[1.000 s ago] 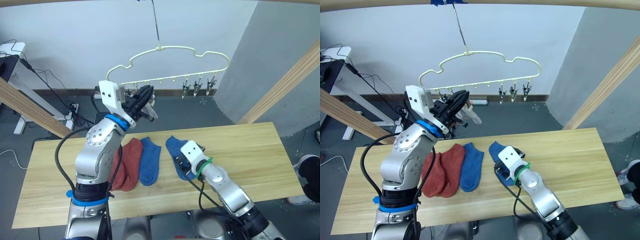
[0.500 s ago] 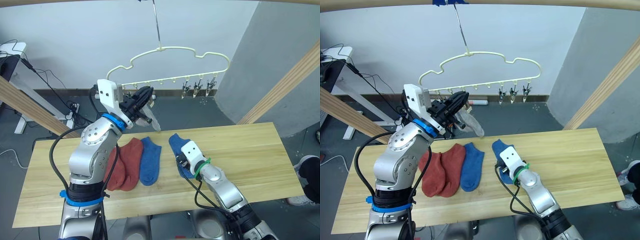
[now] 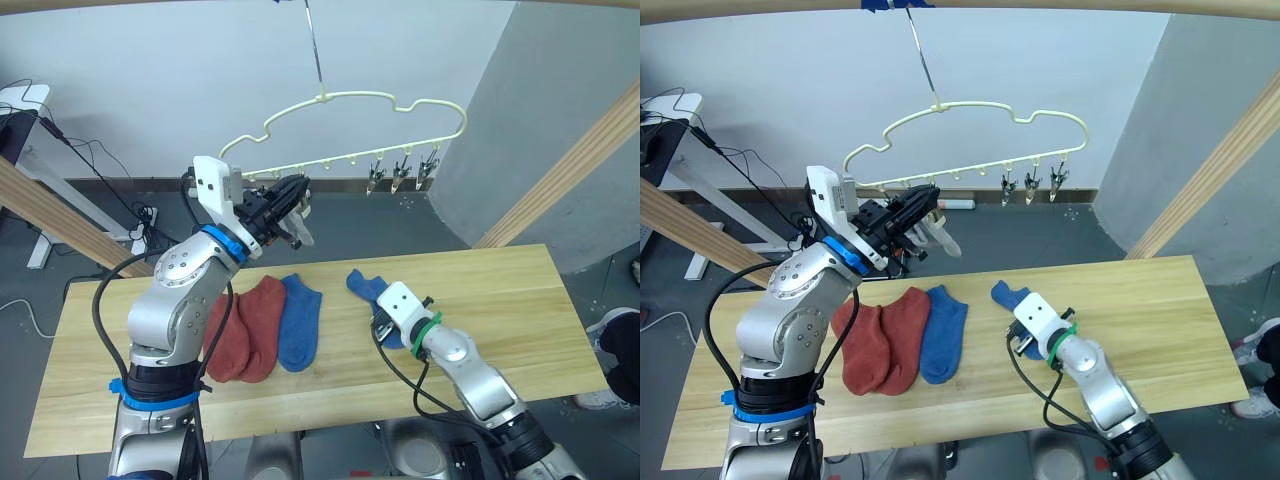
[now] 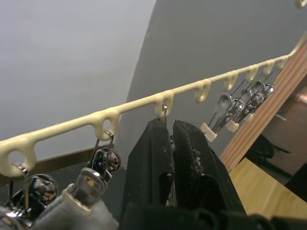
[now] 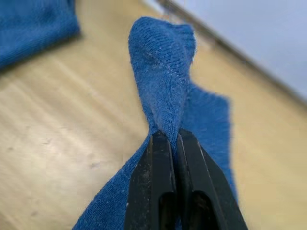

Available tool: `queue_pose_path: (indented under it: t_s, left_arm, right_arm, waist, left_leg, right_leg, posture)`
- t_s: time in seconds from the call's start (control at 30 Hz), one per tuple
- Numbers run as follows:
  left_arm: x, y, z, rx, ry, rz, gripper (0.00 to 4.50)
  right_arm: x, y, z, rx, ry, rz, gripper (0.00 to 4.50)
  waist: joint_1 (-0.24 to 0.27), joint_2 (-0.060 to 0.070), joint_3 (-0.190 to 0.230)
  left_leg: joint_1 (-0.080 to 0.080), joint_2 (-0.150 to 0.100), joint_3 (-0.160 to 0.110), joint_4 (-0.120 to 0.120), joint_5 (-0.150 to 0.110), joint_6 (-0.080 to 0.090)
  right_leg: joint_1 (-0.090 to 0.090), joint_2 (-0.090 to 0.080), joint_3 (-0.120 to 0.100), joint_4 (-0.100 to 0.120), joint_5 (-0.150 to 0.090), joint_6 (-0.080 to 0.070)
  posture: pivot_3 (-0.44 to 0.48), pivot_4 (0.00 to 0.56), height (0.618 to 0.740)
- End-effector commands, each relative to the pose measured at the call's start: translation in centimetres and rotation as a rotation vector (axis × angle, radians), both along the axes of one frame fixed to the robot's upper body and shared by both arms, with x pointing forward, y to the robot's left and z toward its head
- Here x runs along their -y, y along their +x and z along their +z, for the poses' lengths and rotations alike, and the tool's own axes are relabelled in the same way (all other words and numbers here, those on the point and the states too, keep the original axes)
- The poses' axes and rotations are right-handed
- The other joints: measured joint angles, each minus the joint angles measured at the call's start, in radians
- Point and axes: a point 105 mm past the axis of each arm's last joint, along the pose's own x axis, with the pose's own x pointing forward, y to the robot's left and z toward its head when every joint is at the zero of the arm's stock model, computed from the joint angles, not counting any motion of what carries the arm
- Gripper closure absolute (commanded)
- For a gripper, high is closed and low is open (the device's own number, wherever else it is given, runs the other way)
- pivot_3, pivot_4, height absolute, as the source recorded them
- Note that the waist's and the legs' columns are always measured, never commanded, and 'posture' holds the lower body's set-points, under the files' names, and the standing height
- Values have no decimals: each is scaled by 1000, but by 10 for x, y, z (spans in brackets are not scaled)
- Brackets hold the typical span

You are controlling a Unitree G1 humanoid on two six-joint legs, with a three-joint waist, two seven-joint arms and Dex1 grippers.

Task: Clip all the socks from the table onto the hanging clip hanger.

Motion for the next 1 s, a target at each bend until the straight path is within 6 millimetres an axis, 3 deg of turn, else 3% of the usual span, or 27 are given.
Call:
queue_pose_path:
  t_s: [0.03, 0.17, 0.37, 1.0]
  left_arm:
    - [1, -7, 16, 39, -23, -46, 4500]
    - [2, -7, 16, 15, -47, -61, 4500]
    - [3, -10, 14, 3, -47, -68, 4500]
    - [1, -9, 11, -43, -86, -56, 4500]
  right_arm:
    - [-16, -7, 47, 164, 29, 135, 4473]
    - [-26, -7, 74, 261, 25, 217, 4473]
    - [-40, -2, 93, 329, 52, 253, 4473]
    - [-59, -1, 111, 381, 145, 269, 4473]
  waist:
    - [-1, 0, 0]
    - [-1, 0, 0]
    - [0, 0, 0]
    - [1, 0, 0]
  left_leg:
    - [0, 0, 0, 0, 0, 0]
    - [0, 0, 0, 0, 0, 0]
    - [0, 0, 0, 0, 0, 0]
    - [0, 0, 0, 0, 0, 0]
  right_leg:
    - [0, 0, 0, 0, -1, 2]
    - [0, 0, 0, 0, -1, 2]
    - [0, -1, 0, 0, 2, -3]
    - [0, -2, 0, -1, 2, -3]
  posture:
    - [-264, 344, 733]
    - [-269, 345, 733]
    - [-263, 343, 733]
    - [-266, 341, 733]
